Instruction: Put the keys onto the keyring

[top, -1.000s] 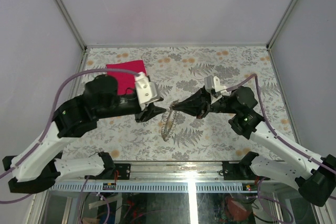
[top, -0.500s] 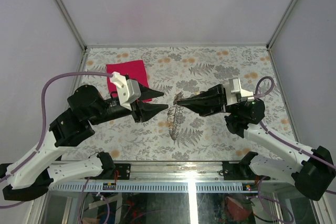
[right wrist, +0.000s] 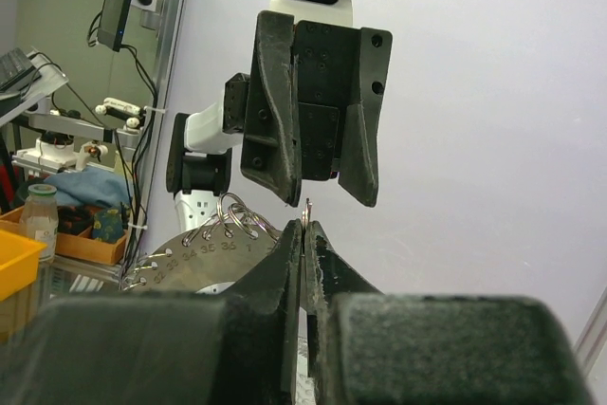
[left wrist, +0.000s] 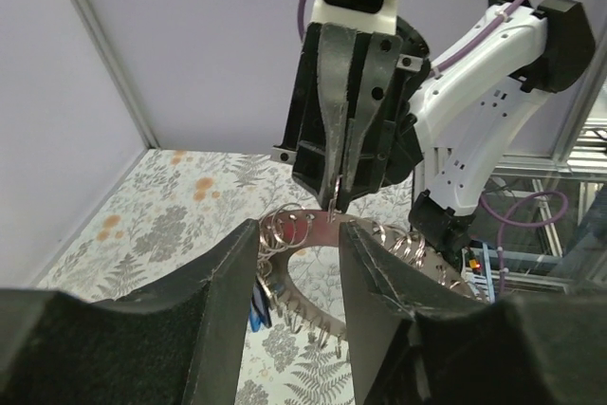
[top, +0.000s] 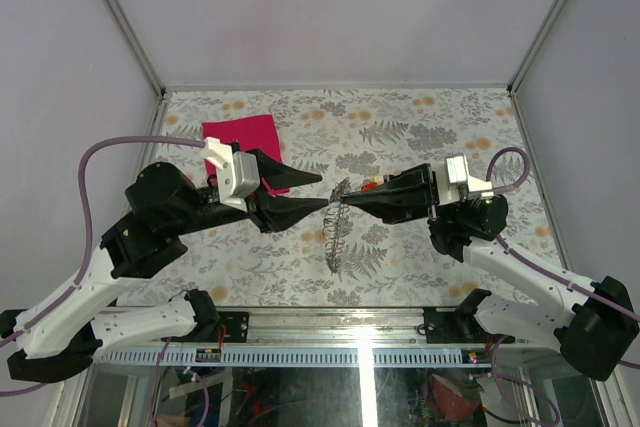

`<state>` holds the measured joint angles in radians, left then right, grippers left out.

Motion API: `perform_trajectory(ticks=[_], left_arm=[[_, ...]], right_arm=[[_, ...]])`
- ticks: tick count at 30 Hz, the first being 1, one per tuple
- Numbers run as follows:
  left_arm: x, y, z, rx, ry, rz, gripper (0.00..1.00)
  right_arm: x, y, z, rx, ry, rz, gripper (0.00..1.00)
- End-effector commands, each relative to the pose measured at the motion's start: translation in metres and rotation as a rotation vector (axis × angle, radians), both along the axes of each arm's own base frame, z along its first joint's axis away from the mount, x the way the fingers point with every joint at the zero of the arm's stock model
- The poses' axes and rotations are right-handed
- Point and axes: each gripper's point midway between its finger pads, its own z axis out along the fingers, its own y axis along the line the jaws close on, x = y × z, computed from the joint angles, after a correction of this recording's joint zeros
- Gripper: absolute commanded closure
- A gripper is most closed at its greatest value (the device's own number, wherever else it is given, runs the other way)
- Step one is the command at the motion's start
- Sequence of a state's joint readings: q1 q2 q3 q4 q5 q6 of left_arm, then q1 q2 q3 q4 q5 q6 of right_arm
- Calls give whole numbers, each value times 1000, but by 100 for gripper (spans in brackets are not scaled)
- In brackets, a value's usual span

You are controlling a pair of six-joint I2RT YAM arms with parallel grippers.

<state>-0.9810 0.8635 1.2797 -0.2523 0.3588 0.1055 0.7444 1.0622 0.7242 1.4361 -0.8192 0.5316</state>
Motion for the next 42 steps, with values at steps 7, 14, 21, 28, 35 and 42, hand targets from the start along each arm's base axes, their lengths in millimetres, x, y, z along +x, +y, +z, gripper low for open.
perform_trajectory(ticks=[7,14,21,28,35,42], left_arm=[[-12,-14,10,-58,-27,-107,63],[-14,-21,9,-50,-31,-139,72],[-15,-25,8,-44,-31,-155,76],[-15,-28,7,-38,-28,-169,81],[-16,-31,8,-35,-29,-179,99],[-14,-28,10,-39,-28,-160,100]], right_arm=[[-17,-14,28,94,-92,18,100],[-18,-14,28,89,-89,21,100],[-19,-14,29,90,-92,23,100],[-18,-12,26,77,-87,26,100],[-16,-10,22,57,-79,27,100],[-15,-9,18,23,-80,4,98]])
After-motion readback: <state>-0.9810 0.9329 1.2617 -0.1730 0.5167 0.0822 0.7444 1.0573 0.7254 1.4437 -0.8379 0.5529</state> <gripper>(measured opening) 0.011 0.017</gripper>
